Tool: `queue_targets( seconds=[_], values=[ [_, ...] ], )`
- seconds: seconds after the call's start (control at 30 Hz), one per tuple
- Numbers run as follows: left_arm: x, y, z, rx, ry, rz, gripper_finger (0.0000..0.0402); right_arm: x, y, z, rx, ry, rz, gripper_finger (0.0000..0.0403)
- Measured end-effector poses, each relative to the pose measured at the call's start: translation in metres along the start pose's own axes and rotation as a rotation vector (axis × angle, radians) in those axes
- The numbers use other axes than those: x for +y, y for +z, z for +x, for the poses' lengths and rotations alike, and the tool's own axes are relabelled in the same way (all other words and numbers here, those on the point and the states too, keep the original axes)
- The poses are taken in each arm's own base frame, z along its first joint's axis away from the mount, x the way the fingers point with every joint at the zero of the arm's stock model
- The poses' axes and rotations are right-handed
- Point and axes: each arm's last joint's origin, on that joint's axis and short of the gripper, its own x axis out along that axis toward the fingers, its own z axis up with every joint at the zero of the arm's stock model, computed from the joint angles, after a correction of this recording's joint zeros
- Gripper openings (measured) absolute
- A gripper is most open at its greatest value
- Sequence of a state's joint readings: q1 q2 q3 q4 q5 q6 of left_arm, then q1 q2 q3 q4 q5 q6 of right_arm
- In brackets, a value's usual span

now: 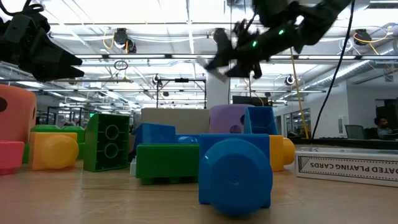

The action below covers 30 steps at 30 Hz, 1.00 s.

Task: Pick & Place Toys
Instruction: Put the blue deck of cards into the blue bin

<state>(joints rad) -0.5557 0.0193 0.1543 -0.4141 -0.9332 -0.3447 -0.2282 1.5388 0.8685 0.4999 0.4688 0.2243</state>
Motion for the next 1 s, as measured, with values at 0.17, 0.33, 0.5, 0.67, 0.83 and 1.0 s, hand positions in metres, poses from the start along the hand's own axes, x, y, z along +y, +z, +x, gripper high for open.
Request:
queue_targets(
  seconds=[0.17,0.33,0.5,0.67,0.83,1.0],
  values=[
    [0.000,0.000,0.000,0.000,-0.001,0.000,0.0310,-0.041,-0.015,0.023,0.160,-0.173,0.036,0.0274],
    [0.000,0.000,0.000,0.001,-0.004,0.000,0.0310,-0.054,-0.035,0.033,0.256,-0.163,0.096,0.0274],
    [0.000,0.000,0.000,0.005,-0.014,0.000,0.0310,-0.052,-0.049,0.040,0.294,-0.144,0.086,0.0274],
    [0.000,0.000,0.000,0.006,-0.017,0.000,0.0310,-0.052,-0.054,0.042,0.314,-0.152,0.077,0.0274],
    [0.000,0.000,0.000,0.006,-0.017,0.000,0.0310,-0.053,-0.055,0.041,0.330,-0.174,0.070,0.0274],
    [-0.001,0.000,0.000,0.006,-0.017,0.000,0.0310,-0.055,-0.058,0.040,0.349,-0.200,0.074,0.0274]
  ],
)
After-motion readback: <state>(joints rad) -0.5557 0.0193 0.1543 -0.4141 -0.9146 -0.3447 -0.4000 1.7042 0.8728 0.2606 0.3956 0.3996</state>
